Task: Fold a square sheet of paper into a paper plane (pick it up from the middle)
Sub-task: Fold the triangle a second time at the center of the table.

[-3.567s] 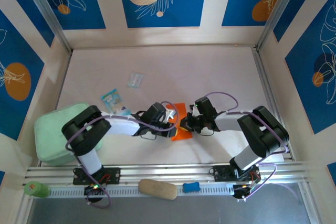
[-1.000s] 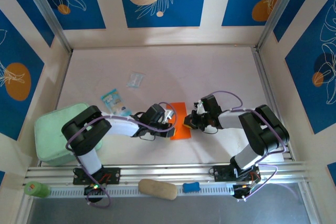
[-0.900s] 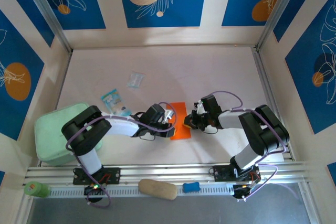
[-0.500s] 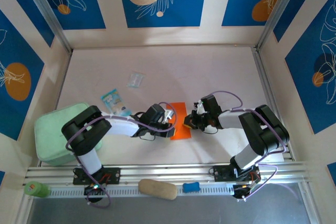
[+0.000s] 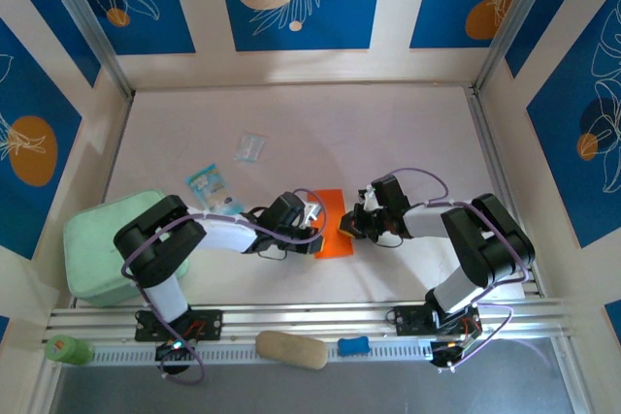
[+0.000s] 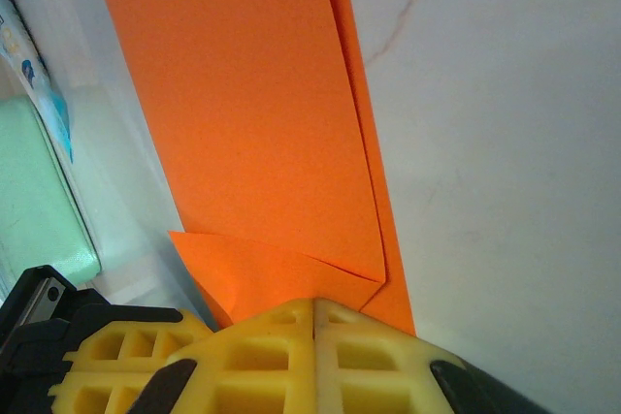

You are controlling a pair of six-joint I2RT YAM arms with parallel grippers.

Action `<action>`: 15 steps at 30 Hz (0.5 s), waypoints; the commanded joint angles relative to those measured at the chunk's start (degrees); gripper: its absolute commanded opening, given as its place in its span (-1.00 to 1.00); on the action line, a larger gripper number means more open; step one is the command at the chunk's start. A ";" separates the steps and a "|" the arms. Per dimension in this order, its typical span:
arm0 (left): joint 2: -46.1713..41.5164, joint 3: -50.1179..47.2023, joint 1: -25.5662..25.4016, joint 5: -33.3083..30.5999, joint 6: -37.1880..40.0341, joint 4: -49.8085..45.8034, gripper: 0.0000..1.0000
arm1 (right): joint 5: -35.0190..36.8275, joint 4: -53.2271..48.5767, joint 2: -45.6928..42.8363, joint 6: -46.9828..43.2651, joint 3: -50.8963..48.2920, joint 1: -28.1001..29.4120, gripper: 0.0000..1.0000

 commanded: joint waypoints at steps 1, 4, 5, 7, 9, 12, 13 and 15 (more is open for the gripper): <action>2.20 -0.66 0.49 -1.71 0.02 -6.92 -1.00 | 0.64 -1.29 0.38 -0.12 -0.42 -0.08 -0.96; 2.11 -0.72 0.49 -1.68 0.06 -7.01 -1.00 | 0.82 -1.48 -0.03 -0.08 -0.39 -0.17 -0.96; 2.04 -0.64 0.49 -1.63 0.15 -7.08 -1.00 | 0.82 -1.34 -0.27 -0.05 -0.44 -0.18 -0.96; 1.99 -0.78 0.49 -1.64 0.13 -7.01 -1.00 | 0.49 -1.19 -0.99 -0.02 -0.24 -0.17 -0.96; 2.11 -0.69 0.49 -1.52 0.21 -7.01 -1.00 | 0.21 -1.02 -1.99 -0.03 -0.17 -0.04 -0.96; 2.03 -0.66 0.49 -1.50 0.27 -6.92 -1.00 | 0.07 -0.77 -4.13 -0.10 -0.06 0.35 -0.95; 1.98 -0.63 0.49 -1.48 0.21 -6.92 -1.00 | 0.20 -0.78 -4.80 -0.05 -0.01 0.53 -0.94; 1.90 -0.62 0.49 -1.42 0.24 -6.95 -1.00 | 0.38 -0.68 -5.70 -0.12 0.12 0.92 -0.93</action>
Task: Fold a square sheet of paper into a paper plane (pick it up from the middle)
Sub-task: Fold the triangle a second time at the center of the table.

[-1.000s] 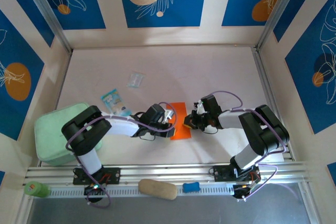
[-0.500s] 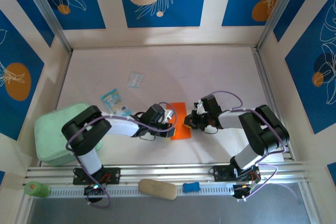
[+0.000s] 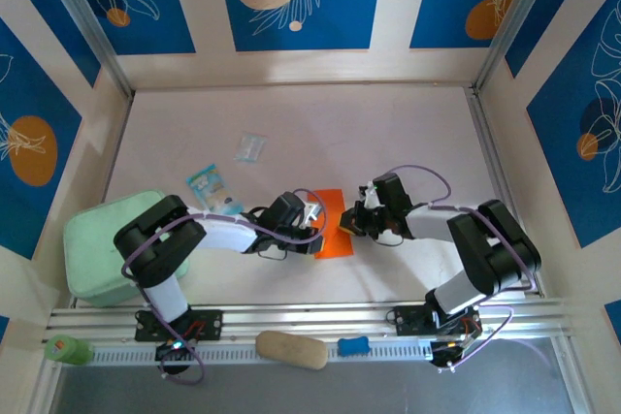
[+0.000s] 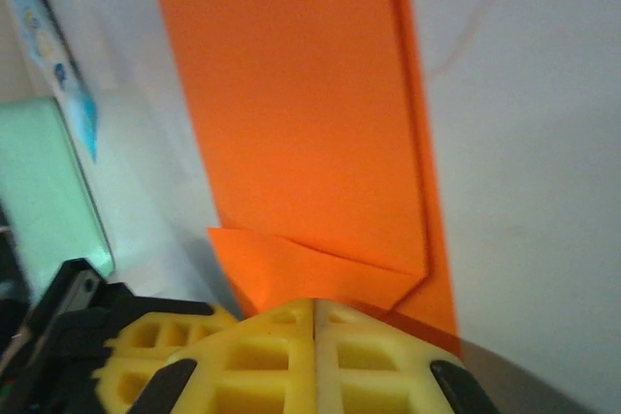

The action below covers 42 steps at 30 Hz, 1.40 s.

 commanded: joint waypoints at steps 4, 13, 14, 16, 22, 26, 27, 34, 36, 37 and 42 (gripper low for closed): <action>1.81 -0.68 0.49 -1.42 0.34 -6.99 -1.00 | 0.10 -0.13 -1.32 -0.26 0.92 1.66 -0.91; 0.31 -1.15 0.49 -0.01 -0.36 -5.38 -1.00 | 1.77 -0.54 6.74 -0.96 2.11 1.44 -0.95; -0.21 -0.95 0.49 0.60 -0.40 -5.14 -1.00 | 1.89 -0.94 7.21 -0.95 1.93 1.36 -0.96; -1.67 -0.33 0.47 1.79 -0.85 -4.22 -1.00 | 2.27 -1.18 7.64 -0.64 1.41 1.26 -0.99; -2.16 4.86 0.49 4.21 -0.81 -2.97 -0.92 | 2.38 -0.49 7.79 0.18 0.70 1.43 -1.00; 2.49 9.17 0.49 5.16 -0.59 -4.19 -0.94 | 2.34 -0.49 8.10 0.43 0.93 1.52 -1.00; 3.74 9.97 0.49 4.96 -0.60 -5.05 -0.95 | 2.36 -0.51 8.15 0.45 0.97 1.59 -1.00; 7.08 9.31 0.49 2.90 -0.47 -7.86 -1.00 | 2.56 -0.88 8.00 0.47 0.82 1.52 -1.00; 6.67 8.03 0.49 2.54 -0.30 -8.13 -1.00 | 2.39 -0.85 7.95 0.34 0.82 1.44 -1.00; 6.47 7.31 0.49 2.54 -0.31 -8.04 -1.00 | 2.42 -1.01 7.83 0.39 0.74 1.40 -1.00; 4.62 3.62 0.42 4.40 -1.52 -5.06 -0.99 | 2.54 -1.36 7.21 0.33 0.80 1.26 -1.00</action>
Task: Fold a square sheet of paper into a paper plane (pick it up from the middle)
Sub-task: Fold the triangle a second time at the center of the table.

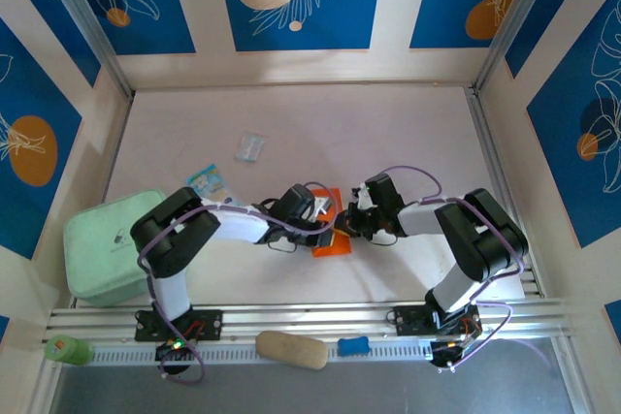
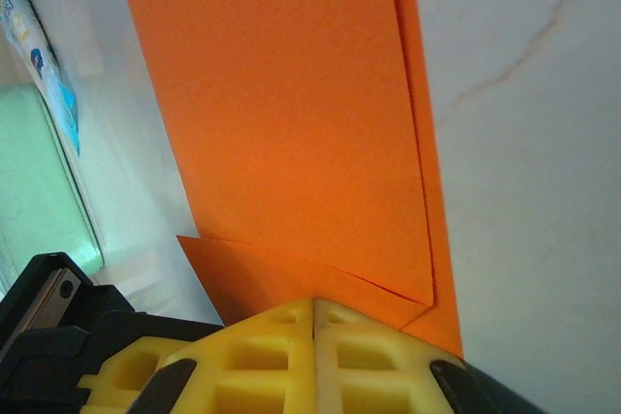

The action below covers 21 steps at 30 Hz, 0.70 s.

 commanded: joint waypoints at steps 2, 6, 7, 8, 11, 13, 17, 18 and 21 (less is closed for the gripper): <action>-2.27 -4.44 0.32 1.34 -1.01 -2.58 -0.96 | 2.82 -4.14 0.79 -0.06 -0.93 -0.45 -1.00; -4.96 -5.57 0.32 1.28 -0.44 -3.53 -0.93 | 2.74 -4.18 0.69 -0.02 -1.00 -0.58 -1.00; -5.57 -5.96 0.38 1.19 -0.40 -3.59 -0.91 | 2.74 -4.25 0.73 -0.04 -1.05 -0.58 -1.00; -6.16 -6.46 0.34 1.11 -0.43 -3.44 -0.90 | 2.73 -4.24 0.67 -0.02 -1.07 -0.58 -1.00; -7.60 -7.87 0.34 1.09 -0.61 -3.04 -0.88 | 2.76 -4.22 0.68 -0.02 -1.11 -0.56 -1.00; -8.46 -8.97 0.34 0.78 -0.57 -3.15 -0.87 | 2.82 -4.29 0.57 -0.05 -1.13 -0.58 -1.00; -10.47 -11.18 0.34 -0.17 -0.66 -3.11 -0.87 | 2.91 -4.43 0.39 -0.16 -1.16 -0.58 -1.00; -10.84 -11.62 0.34 -0.29 -0.76 -3.11 -0.86 | 2.91 -4.43 0.34 -0.08 -1.28 -0.58 -1.00; -11.78 -12.43 0.34 -0.69 -0.42 -3.61 -0.87 | 2.91 -4.41 0.13 0.01 -1.32 -0.58 -1.00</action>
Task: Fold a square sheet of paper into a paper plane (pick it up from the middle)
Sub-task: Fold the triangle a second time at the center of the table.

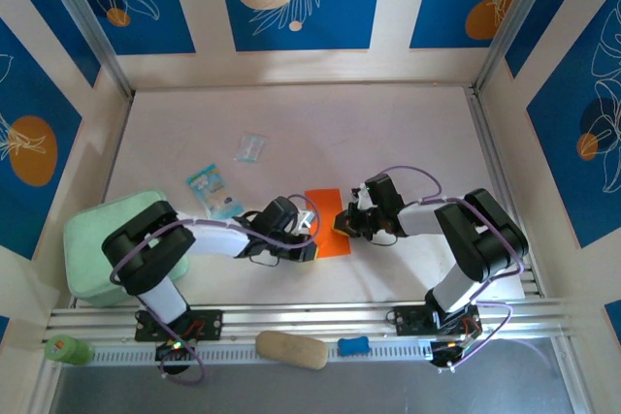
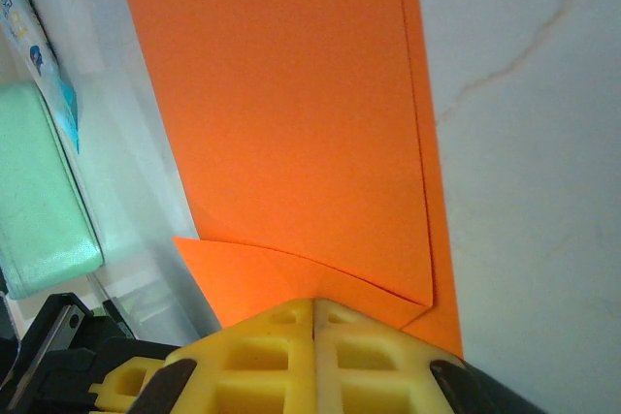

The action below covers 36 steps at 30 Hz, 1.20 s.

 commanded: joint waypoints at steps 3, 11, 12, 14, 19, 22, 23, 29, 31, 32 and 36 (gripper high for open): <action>-1.91 -1.66 0.34 -1.16 0.22 -2.78 -0.90 | 3.06 -4.43 -0.28 0.01 -1.42 -0.58 -1.00; -4.09 -1.83 0.34 -2.51 1.18 -3.32 -0.96 | 3.11 -5.71 -1.99 -0.34 -1.18 -0.69 -1.00; -4.63 -1.80 0.34 -2.77 1.31 -3.39 -0.96 | 2.92 -5.77 -2.32 -0.38 -1.06 -0.64 -1.00; -5.77 -1.66 0.34 -3.81 1.65 -3.64 -0.96 | 2.15 -5.56 -3.28 -0.60 -0.79 -0.64 -1.00; -7.53 -0.72 0.29 -5.53 2.45 -4.10 -0.97 | 1.37 -6.25 -7.22 -0.99 -0.09 -0.38 -0.98; -7.35 0.51 0.34 -6.34 3.17 -5.00 -0.96 | 2.48 -8.13 -10.30 -1.13 -0.52 -0.30 -0.95; -7.09 0.94 0.34 -6.51 3.39 -5.28 -0.95 | 2.92 -8.74 -11.32 -1.02 -0.89 -0.29 -0.94; -3.30 4.27 0.87 -5.22 4.05 -5.47 -0.92 | 4.31 -11.46 -15.48 -0.77 -3.76 -0.29 -0.88; -2.28 5.09 0.95 -4.65 4.20 -5.19 -0.92 | 4.56 -11.65 -16.61 -0.38 -5.03 -0.37 -0.87; -1.99 5.43 1.04 -4.58 4.23 -5.24 -0.91 | 4.73 -11.74 -17.08 -0.19 -5.51 -0.36 -0.87; -0.53 6.46 1.30 -4.62 4.48 -6.04 -0.89 | 5.28 -12.19 -18.52 0.45 -7.25 -0.55 -0.85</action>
